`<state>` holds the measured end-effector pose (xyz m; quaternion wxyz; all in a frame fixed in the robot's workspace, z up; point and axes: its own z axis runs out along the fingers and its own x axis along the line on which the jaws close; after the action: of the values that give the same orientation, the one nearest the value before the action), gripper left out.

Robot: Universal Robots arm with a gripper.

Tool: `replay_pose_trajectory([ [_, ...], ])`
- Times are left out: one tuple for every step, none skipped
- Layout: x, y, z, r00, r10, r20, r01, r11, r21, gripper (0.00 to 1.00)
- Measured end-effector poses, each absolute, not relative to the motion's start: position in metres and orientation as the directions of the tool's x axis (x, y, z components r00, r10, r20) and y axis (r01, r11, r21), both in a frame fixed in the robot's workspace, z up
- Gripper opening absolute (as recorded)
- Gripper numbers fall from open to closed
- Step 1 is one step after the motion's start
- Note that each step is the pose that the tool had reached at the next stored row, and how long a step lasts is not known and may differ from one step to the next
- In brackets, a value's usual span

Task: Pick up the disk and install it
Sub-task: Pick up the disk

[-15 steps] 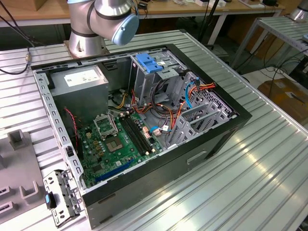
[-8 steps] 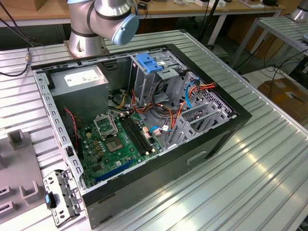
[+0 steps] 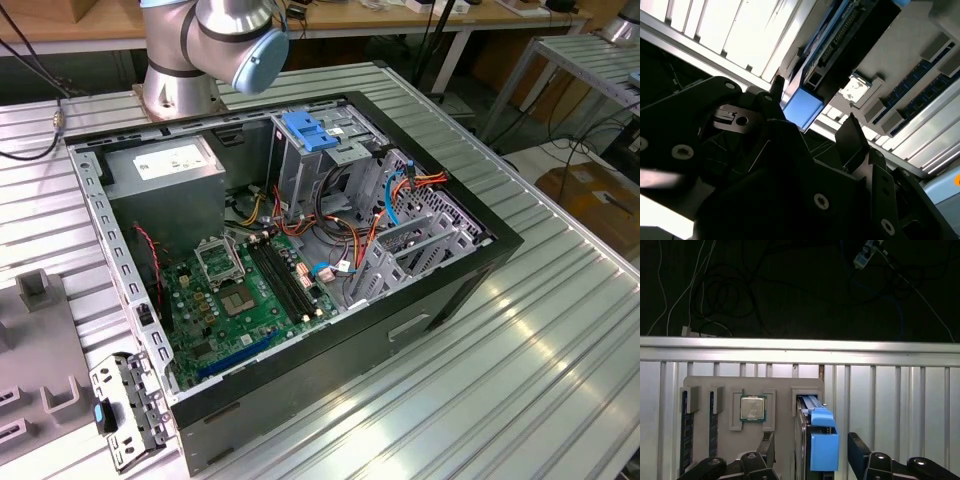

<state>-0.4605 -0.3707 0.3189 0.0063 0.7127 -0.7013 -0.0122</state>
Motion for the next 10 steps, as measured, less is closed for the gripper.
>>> replay_pose_trajectory([
  [-0.461, -0.371, 0.318, 0.016, -1.000, -0.008, -1.000, -0.016, 0.025, 0.69],
  [-0.461, -0.371, 0.316, 0.016, -1.000, -0.008, -1.000, -0.016, 0.024, 0.69],
  [-0.461, -0.370, 0.315, 0.016, -1.000, -0.008, -1.000, -0.016, 0.023, 0.69],
  [-0.462, -0.370, 0.313, 0.016, -1.000, -0.008, -1.000, -0.016, 0.022, 0.69],
  [-0.462, -0.369, 0.312, 0.016, -1.000, -0.008, -1.000, -0.016, 0.022, 0.69],
  [-0.463, -0.369, 0.310, 0.016, -1.000, -0.008, -1.000, -0.016, 0.020, 0.69],
  [-0.463, -0.368, 0.309, 0.016, -1.000, -0.008, -1.000, -0.016, 0.018, 0.69],
  [-0.464, -0.368, 0.309, 0.016, -1.000, -0.008, -1.000, -0.016, 0.017, 0.69],
  [-0.464, -0.367, 0.307, 0.016, -1.000, -0.008, -1.000, -0.016, 0.015, 0.67],
  [-0.465, -0.366, 0.307, 0.016, -1.000, -0.008, -1.000, -0.016, 0.013, 0.67],
])
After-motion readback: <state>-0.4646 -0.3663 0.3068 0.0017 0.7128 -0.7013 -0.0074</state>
